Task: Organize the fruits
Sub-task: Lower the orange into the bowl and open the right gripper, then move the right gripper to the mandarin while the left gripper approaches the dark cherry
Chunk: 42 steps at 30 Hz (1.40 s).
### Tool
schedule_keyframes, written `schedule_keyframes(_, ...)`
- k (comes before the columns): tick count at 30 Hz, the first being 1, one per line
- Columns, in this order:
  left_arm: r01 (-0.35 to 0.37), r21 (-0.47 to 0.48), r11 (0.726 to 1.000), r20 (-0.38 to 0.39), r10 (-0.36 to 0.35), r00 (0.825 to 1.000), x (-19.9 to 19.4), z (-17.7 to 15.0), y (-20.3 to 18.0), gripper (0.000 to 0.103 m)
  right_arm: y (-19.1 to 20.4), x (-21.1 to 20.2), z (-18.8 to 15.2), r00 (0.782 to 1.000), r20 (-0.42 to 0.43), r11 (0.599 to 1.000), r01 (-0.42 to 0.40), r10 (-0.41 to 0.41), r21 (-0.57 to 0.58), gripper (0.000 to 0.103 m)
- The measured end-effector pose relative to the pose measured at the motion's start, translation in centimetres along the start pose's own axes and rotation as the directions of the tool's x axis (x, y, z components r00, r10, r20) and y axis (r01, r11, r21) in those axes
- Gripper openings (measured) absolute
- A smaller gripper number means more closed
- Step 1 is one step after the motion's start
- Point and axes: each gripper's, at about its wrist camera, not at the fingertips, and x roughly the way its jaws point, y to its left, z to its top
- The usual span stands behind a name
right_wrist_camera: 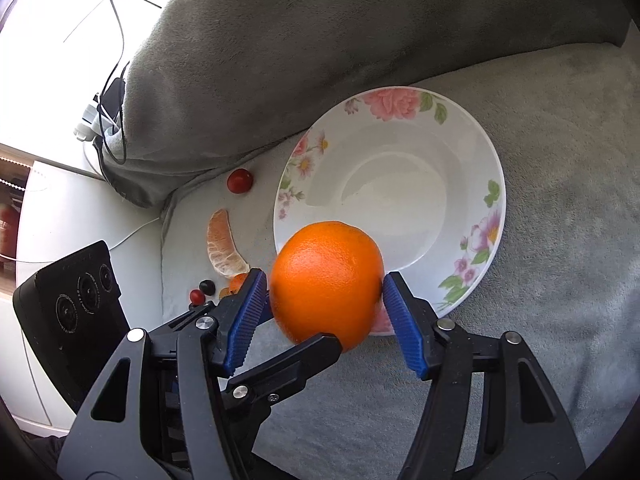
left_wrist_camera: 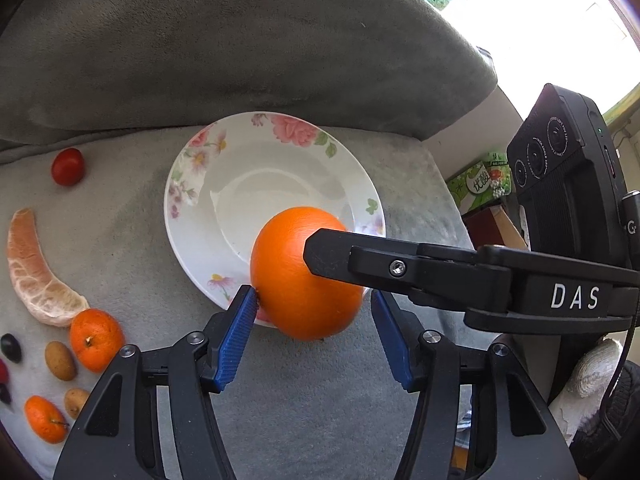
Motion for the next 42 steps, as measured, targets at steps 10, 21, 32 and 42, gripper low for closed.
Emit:
schedule_keyframes(10,-0.026,-0.017,1.000,0.034,0.026,0.999,-2.0,-0.2,1.1,0.058,0.3,-2.5,0.1,0.997,0.071,0.999,0.046,-0.044,-0.025,0.064)
schedule_keyframes(21,-0.060,-0.063,0.996,0.072,0.065,0.995,-4.5,-0.8,3.4,0.061,2.5,-3.2,-0.9,0.980,0.125,0.974,0.170,-0.152,-0.149,0.064)
schedule_keyframes(32,-0.114,-0.139,0.984,0.100,0.129,0.987,-6.8,-1.3,7.6,0.062,7.2,-1.2,-2.3,0.970,0.136,0.901,0.236,-0.199,-0.365,0.065)
schedule_keyframes(42,-0.177,-0.223,0.958,0.097,0.203,0.974,-9.3,-1.9,12.6,0.062,10.4,1.8,-3.3,0.976,0.081,0.852,0.215,-0.201,-0.477,0.065)
